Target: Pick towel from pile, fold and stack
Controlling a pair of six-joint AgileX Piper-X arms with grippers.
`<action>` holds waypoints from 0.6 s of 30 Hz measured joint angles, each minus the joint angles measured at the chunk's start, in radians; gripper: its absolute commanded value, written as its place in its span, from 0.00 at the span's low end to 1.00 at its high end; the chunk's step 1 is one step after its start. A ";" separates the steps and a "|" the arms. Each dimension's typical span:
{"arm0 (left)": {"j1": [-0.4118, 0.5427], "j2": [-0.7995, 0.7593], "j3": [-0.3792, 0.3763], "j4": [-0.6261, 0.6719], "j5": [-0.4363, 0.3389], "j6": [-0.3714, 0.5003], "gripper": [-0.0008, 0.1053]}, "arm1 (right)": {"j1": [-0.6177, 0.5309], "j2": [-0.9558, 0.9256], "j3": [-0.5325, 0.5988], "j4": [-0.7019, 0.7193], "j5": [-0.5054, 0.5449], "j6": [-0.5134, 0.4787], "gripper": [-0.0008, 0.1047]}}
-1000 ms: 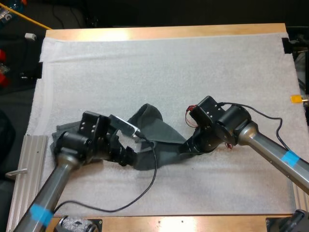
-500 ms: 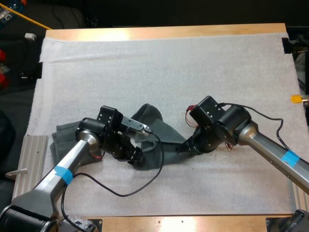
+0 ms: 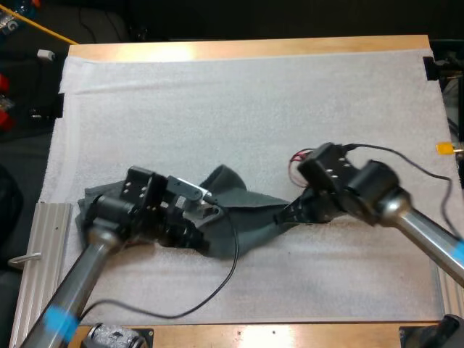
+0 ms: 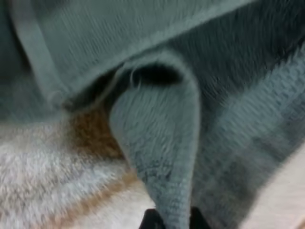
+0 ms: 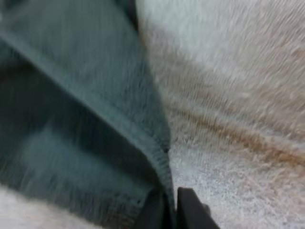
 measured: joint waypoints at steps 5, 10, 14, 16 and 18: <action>0.000 -0.193 -0.104 0.079 0.051 -0.075 0.01 | -0.018 -0.116 0.000 0.054 0.009 0.097 0.01; 0.000 -0.283 -0.201 0.136 0.111 -0.137 0.01 | 0.002 -0.202 0.000 0.132 -0.024 0.153 0.01; 0.000 -0.315 -0.241 0.167 0.124 -0.149 0.01 | 0.050 -0.274 0.000 0.148 -0.058 0.227 0.01; 0.000 -0.332 -0.243 0.177 0.124 -0.151 0.01 | 0.083 -0.315 0.000 0.150 -0.063 0.267 0.01; 0.000 -0.349 -0.243 0.214 0.124 -0.150 0.01 | 0.115 -0.351 0.000 0.152 -0.066 0.309 0.01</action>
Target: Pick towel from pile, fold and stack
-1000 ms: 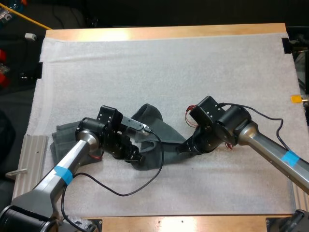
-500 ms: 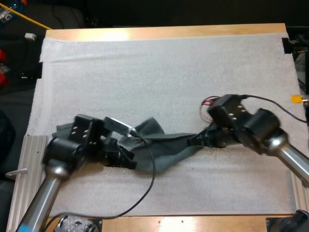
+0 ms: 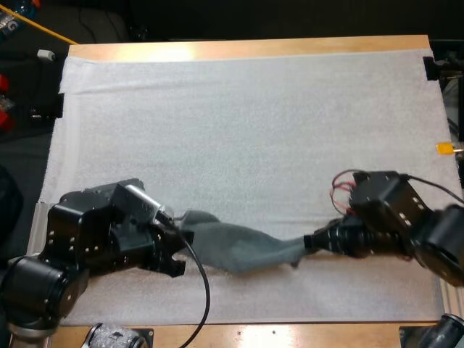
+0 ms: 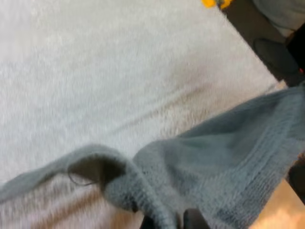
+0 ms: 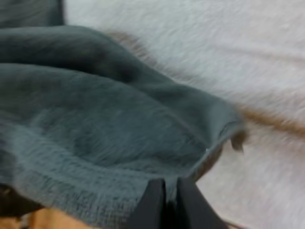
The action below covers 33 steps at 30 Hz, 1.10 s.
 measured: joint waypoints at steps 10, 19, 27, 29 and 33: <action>0.000 -0.044 0.021 0.077 -0.044 0.012 0.01 | 0.078 -0.052 0.000 0.007 0.008 0.142 0.01; 0.021 0.101 0.207 -0.195 -0.181 0.021 0.01 | 0.008 0.202 0.000 -0.080 0.183 0.127 0.01; 0.146 0.384 0.217 -0.469 -0.177 0.021 0.01 | -0.198 0.458 0.000 -0.374 0.107 0.123 0.01; 0.170 0.451 0.217 -0.521 -0.147 0.021 0.01 | -0.226 0.495 0.000 -0.427 0.087 0.123 0.01; 0.198 0.563 0.217 -0.601 -0.094 0.021 0.01 | -0.263 0.544 0.000 -0.502 0.080 0.123 0.01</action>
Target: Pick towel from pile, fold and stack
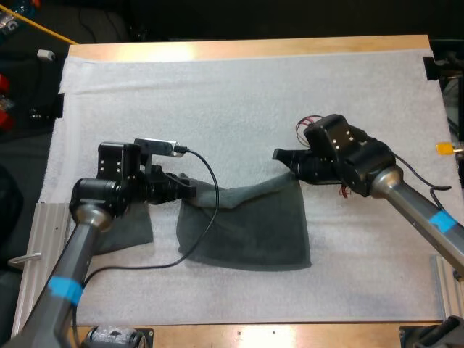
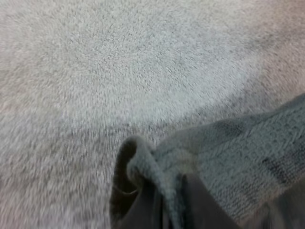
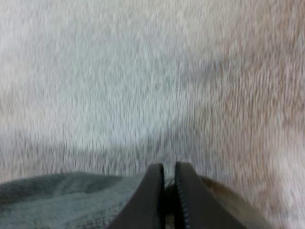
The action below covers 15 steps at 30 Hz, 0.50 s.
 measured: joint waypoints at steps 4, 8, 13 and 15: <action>0.009 0.081 0.000 -0.070 0.037 -0.002 0.01 | -0.026 0.033 0.000 -0.052 0.000 0.002 0.01; 0.009 0.125 0.003 -0.151 0.069 -0.011 0.03 | -0.056 0.050 0.000 -0.098 -0.015 0.006 0.04; 0.009 0.130 0.003 -0.263 0.075 -0.078 0.34 | -0.107 0.050 0.000 -0.219 -0.074 0.053 0.46; 0.009 0.130 -0.001 -0.314 0.076 -0.116 0.60 | -0.129 0.050 0.000 -0.270 -0.094 0.069 0.65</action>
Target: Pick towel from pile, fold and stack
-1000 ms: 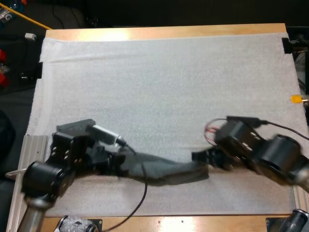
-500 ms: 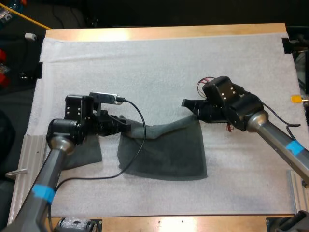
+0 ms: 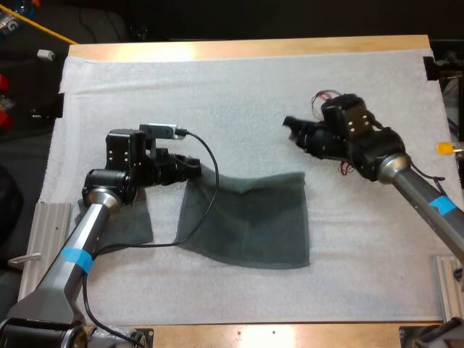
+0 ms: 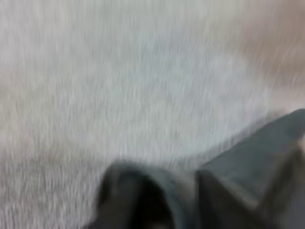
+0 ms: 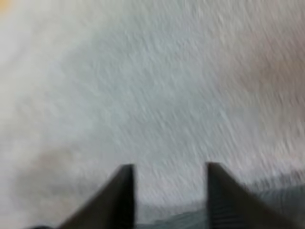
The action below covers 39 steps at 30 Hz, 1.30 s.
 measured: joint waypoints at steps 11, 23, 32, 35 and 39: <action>0.000 -0.016 -0.110 0.035 0.107 -0.044 0.51 | -0.026 -0.092 0.000 -0.075 -0.072 -0.171 0.55; 0.000 -0.319 -0.122 0.353 -0.010 0.130 0.51 | 0.004 -0.318 0.000 0.139 -0.080 -0.346 0.34; 0.000 -0.575 -0.125 0.570 -0.014 0.139 0.51 | 0.155 -0.406 0.000 0.276 -0.082 -0.370 0.01; 0.000 -0.621 -0.125 0.624 -0.014 0.139 0.51 | 0.215 -0.399 0.000 0.316 -0.078 -0.373 0.01; 0.000 -0.659 -0.125 0.699 -0.014 0.140 0.51 | 0.280 -0.346 0.000 0.331 -0.053 -0.367 0.01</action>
